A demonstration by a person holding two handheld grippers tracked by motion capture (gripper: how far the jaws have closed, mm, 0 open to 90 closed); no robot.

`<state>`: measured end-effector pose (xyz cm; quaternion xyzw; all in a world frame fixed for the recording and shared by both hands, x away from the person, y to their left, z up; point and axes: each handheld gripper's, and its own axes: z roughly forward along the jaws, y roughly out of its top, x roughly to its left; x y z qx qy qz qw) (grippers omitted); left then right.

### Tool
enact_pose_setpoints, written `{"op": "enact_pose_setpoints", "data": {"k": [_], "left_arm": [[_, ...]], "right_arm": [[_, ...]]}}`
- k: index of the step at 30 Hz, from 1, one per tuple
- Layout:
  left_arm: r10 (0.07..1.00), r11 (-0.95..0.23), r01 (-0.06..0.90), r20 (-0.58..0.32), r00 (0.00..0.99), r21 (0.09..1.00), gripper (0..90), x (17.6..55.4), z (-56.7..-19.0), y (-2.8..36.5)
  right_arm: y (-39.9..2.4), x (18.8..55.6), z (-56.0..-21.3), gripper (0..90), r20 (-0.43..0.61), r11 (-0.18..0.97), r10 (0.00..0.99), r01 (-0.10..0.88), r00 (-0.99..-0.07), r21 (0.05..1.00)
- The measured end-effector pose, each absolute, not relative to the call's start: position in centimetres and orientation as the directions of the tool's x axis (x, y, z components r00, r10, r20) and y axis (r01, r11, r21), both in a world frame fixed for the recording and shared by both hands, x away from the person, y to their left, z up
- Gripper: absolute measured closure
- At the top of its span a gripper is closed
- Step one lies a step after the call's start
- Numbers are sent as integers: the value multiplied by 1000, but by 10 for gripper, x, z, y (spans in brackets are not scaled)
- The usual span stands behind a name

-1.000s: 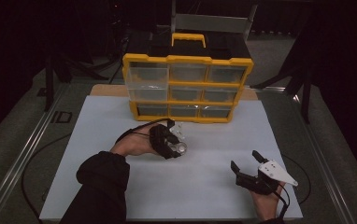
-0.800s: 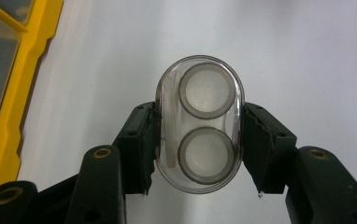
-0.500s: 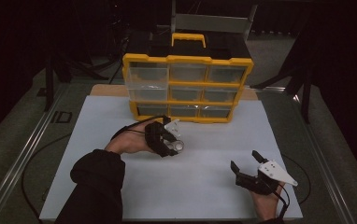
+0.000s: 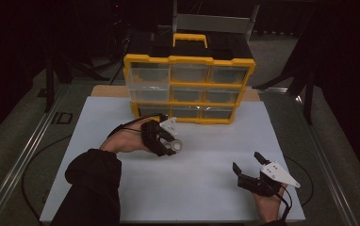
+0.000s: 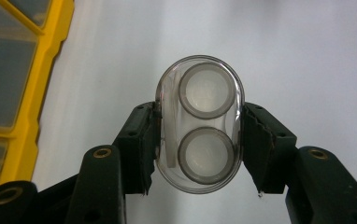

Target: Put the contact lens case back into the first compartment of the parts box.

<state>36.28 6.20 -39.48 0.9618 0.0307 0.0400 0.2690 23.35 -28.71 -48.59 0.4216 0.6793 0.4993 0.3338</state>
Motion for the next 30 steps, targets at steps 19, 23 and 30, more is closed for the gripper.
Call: {"op": "enact_pose_setpoints", "data": {"k": [19,23,30], "left_arm": [[82,-841,29,75,994,541,497,364,-371,73],[82,-843,27,79,993,537,497,365,-366,76],[84,-841,25,85,993,540,497,366,-361,80]], "right_arm": [[-287,233,-486,103,-30,143,905,239,-424,960],[-287,233,-486,103,-29,143,906,238,-423,961],[-287,233,-485,103,-30,144,905,239,-425,960]]}}
